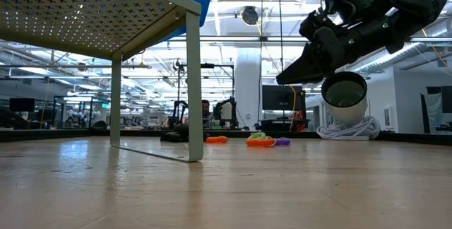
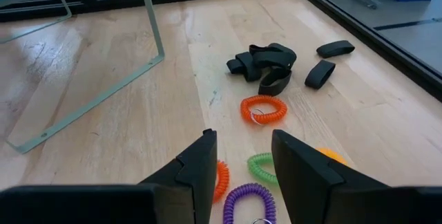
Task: Pick & Place Office Desk Supplies
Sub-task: Put the black rubber band into the center blue basket on the shelf
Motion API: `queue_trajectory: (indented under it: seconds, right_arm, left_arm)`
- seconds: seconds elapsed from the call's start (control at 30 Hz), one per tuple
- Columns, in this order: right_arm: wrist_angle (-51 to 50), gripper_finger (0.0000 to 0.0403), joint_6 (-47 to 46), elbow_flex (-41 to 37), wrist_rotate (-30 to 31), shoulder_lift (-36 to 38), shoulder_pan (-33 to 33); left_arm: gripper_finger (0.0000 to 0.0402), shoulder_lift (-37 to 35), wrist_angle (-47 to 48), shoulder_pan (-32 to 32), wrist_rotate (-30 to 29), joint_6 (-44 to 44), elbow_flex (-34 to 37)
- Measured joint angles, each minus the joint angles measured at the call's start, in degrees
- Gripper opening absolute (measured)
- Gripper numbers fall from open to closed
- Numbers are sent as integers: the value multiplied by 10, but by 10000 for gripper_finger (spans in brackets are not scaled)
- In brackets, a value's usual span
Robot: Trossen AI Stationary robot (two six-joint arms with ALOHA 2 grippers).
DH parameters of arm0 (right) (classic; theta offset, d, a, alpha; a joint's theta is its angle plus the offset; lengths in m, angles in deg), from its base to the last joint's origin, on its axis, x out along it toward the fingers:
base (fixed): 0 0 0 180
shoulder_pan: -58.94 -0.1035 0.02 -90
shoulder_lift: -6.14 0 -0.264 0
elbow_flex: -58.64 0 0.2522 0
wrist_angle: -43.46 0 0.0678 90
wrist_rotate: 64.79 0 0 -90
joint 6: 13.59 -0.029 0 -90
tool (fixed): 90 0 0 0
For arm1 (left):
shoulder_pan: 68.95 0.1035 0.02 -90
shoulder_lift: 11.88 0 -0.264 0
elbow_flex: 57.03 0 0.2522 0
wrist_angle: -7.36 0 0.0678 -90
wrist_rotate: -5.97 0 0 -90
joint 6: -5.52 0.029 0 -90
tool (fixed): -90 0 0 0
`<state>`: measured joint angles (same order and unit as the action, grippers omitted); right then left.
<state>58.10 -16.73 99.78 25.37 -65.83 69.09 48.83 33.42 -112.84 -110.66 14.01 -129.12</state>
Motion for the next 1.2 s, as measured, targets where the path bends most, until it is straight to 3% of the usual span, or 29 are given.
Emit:
queue_trajectory:
  seconds: [0.33, 0.47, 0.6, 0.7, 0.8, 0.93, 1.1, 1.2]
  right_arm:
    - [1, 128, -4, 0, 0, 0, 0]
    - [1, 128, -23, 0, 0, 0, 0]
    - [0, 128, -33, 0, -2, 0, 0]
    - [1, 128, -31, 0, -2, 0, 0]
    - [0, 128, -23, 0, -2, 0, 0]
    - [0, 128, -17, 0, -2, 0, 0]
    - [1, 128, -5, 0, -2, 0, 0]
    - [1, 128, -5, 0, -2, 0, 0]
  left_arm:
    - [212, 0, -167, 134, 147, 80, 0]
    - [212, 1, -251, 190, 146, 88, 0]
    - [212, 0, -344, 224, 146, 25, 0]
    - [212, 0, -384, 243, 146, -11, 0]
    - [212, 0, -412, 259, 144, 7, 0]
    - [212, 8, -400, 281, 71, 42, 0]
    - [212, 87, -385, 358, -111, -54, 0]
    - [212, 129, -355, 421, -152, -125, 0]
